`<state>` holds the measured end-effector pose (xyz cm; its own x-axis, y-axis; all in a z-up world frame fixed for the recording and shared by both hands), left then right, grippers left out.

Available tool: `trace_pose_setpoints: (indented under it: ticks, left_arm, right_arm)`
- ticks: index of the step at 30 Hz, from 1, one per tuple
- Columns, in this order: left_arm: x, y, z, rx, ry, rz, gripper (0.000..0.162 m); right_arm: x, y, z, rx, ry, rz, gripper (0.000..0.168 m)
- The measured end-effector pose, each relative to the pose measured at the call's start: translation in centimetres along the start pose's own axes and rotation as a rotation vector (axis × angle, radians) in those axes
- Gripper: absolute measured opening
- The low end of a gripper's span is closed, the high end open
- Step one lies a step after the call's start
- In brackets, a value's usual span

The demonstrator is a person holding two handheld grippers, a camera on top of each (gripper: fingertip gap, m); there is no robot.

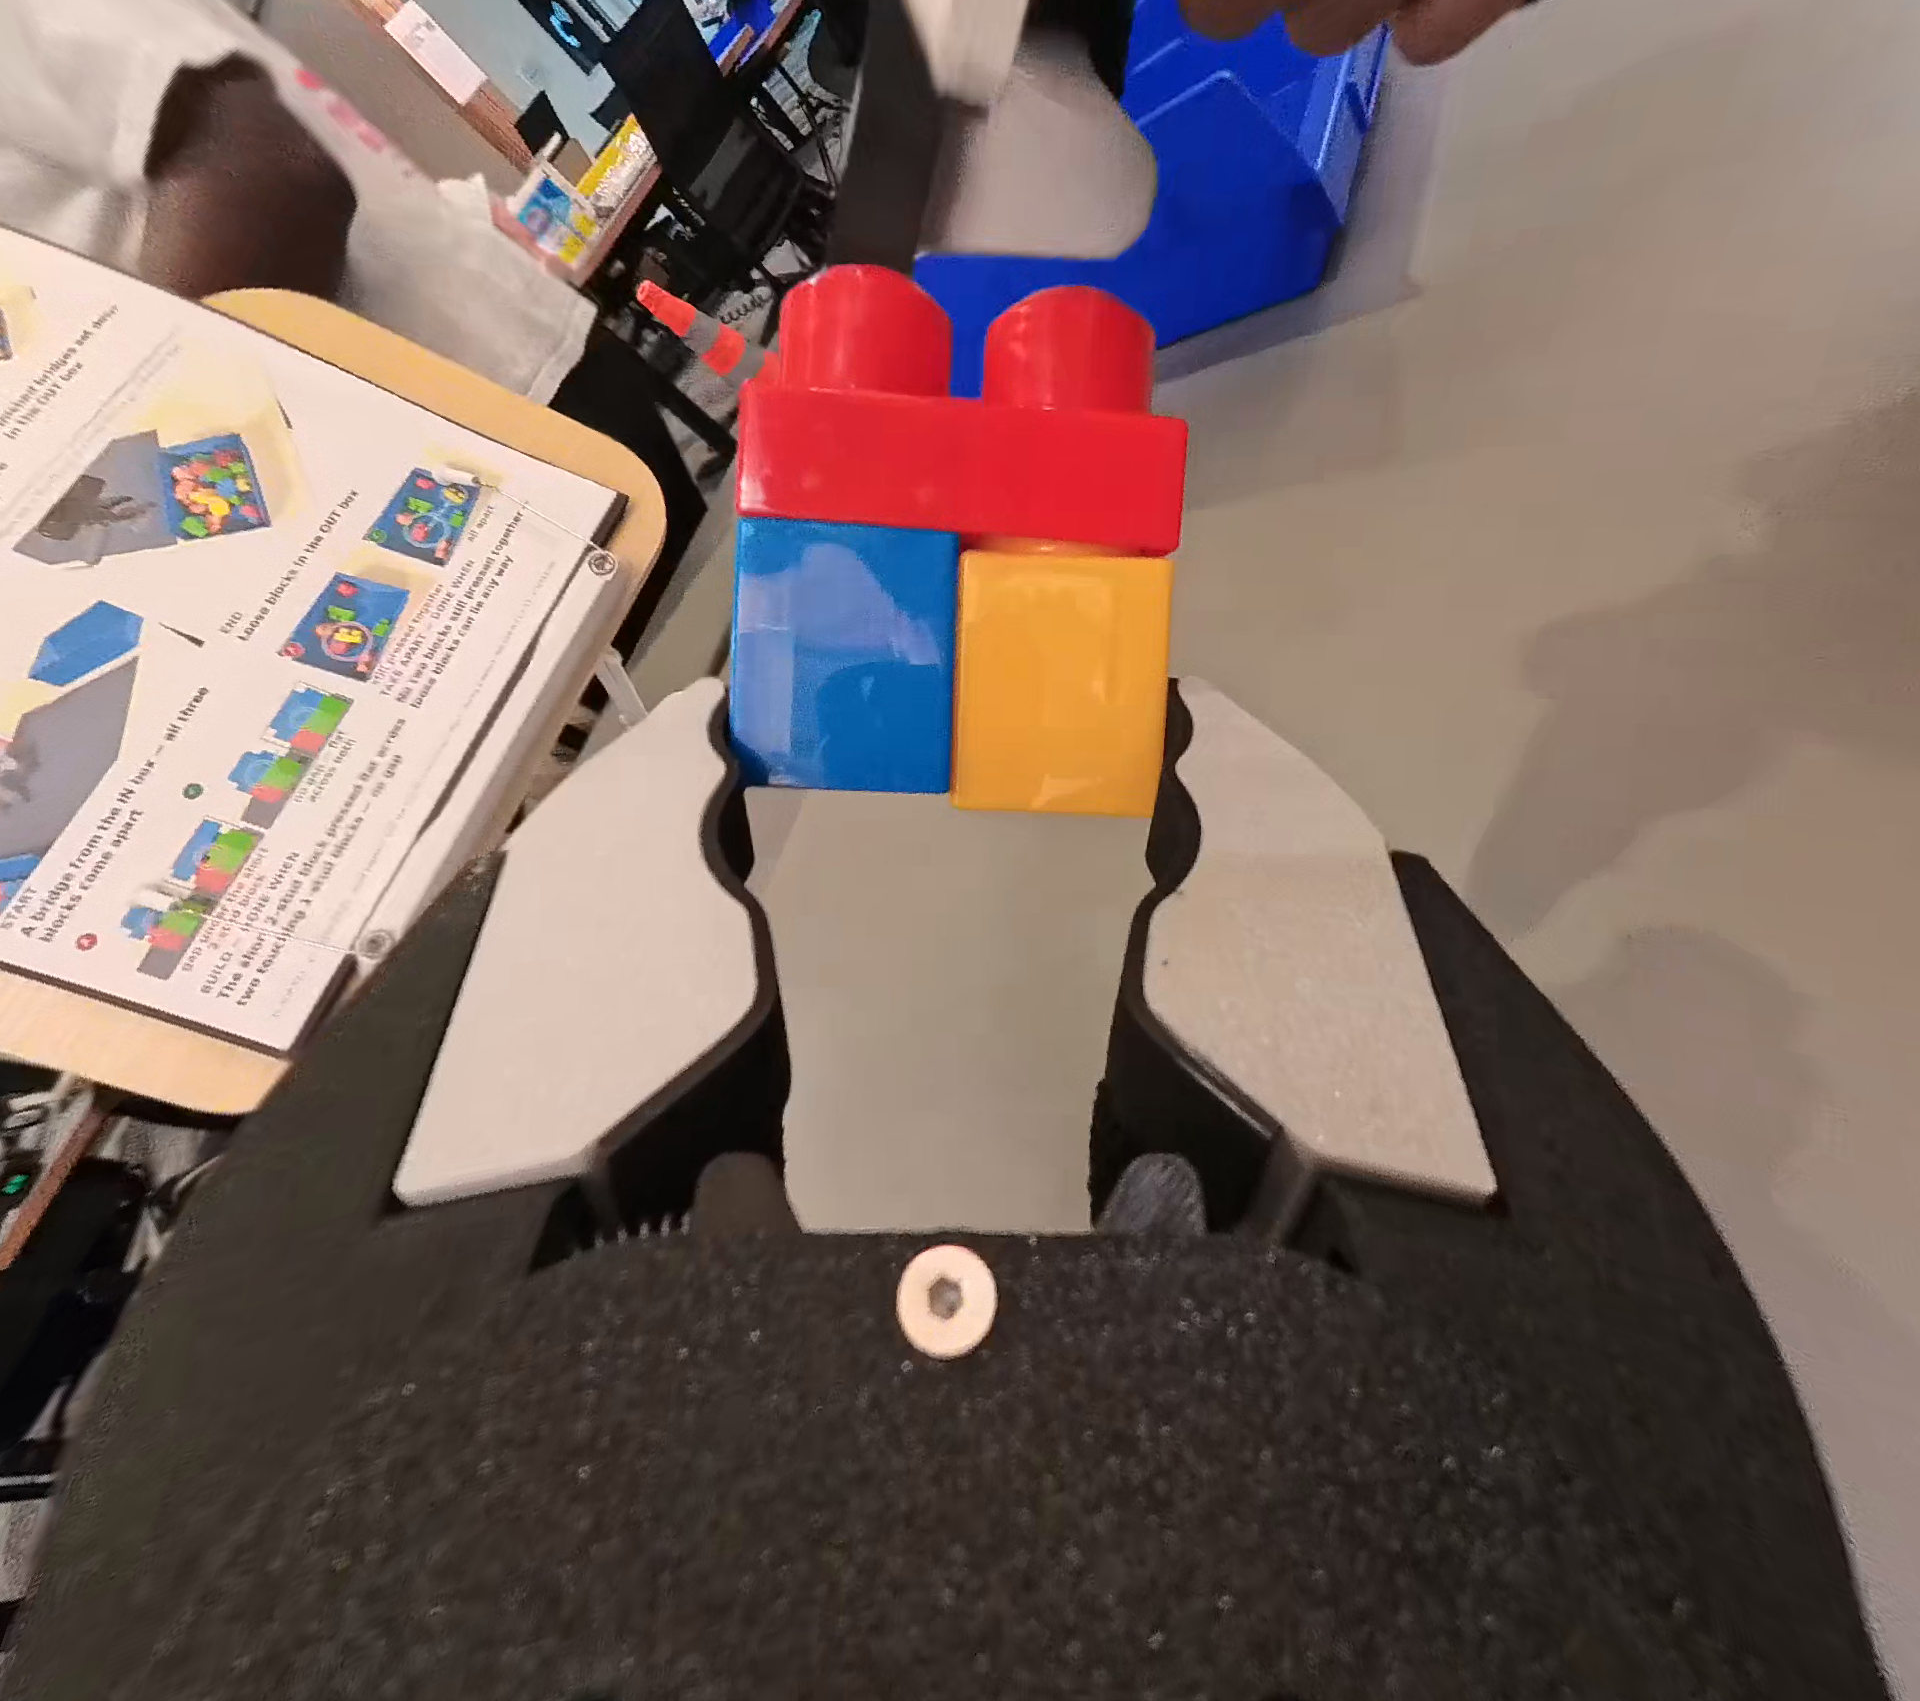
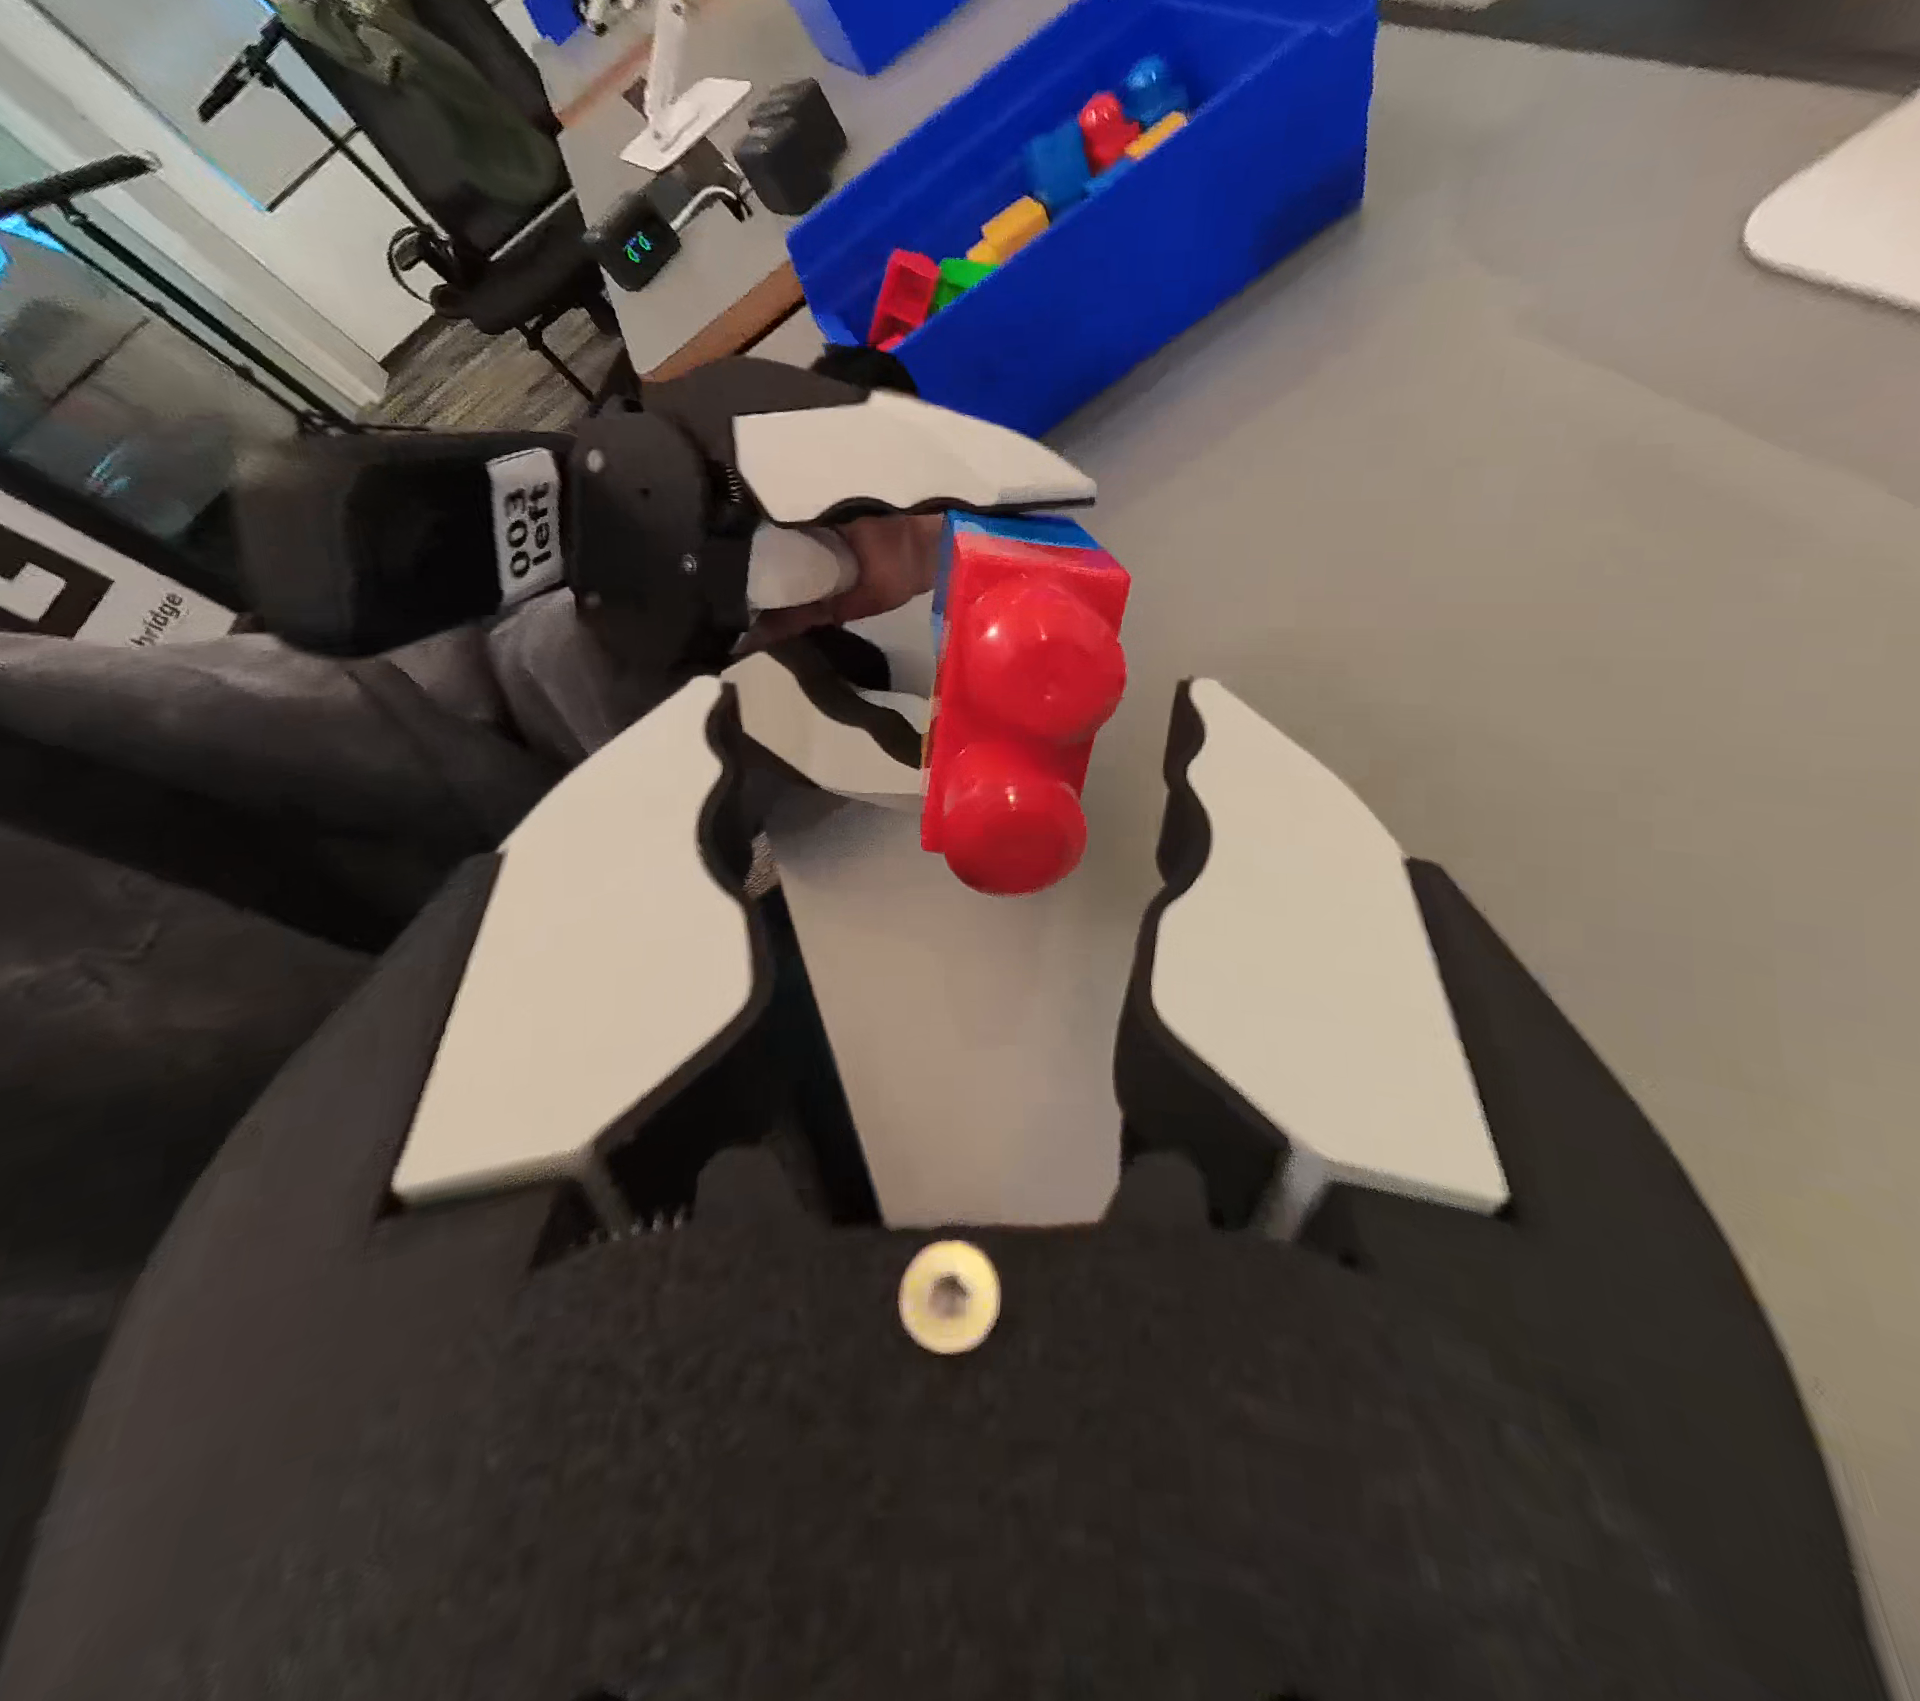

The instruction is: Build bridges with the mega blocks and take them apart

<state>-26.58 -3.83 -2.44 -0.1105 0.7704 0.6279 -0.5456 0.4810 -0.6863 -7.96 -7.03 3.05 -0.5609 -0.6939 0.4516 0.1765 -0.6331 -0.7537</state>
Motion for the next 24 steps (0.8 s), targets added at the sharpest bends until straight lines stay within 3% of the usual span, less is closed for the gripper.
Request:
trace_pose_setpoints:
  ticks: [6,8,14,18,24]
  left_arm:
    - [-0.7,-0.9,0.1,-0.028,0.005,-0.018,0.075]
    - [-0.8,-0.9,0.1,-0.031,0.016,-0.012,0.075]
    - [-1.4,-1.0,-0.2,-0.004,0.084,0.053,0.075]
    - [-2.5,-1.0,0.7,-0.072,0.161,0.117,0.078]
    - [-3.5,0.4,1.2,-0.073,0.228,0.325,0.071]
  right_arm:
    - [0.3,0.9,-1.9,0.056,-0.009,-0.073,0.054]
    - [0.0,1.2,-2.0,0.049,0.035,-0.068,0.038]
    - [-0.8,2.1,-1.6,0.038,0.093,-0.097,0.037]
    - [-1.5,2.8,0.8,0.019,0.157,-0.106,0.037]
    - [-2.5,3.5,8.0,-0.065,0.316,-0.113,0.037]
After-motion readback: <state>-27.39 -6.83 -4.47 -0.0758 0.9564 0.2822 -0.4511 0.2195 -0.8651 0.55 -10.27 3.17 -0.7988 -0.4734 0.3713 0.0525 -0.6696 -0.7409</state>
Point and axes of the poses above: each gripper's, where its closed fingertips meet, z back along the fingers, y out of its underside, x = y × z across the jaws, the point moved 10 cm from there along z, back along the fingers, and after that the axes turned 8 degrees about x, right-handed, at the moved point
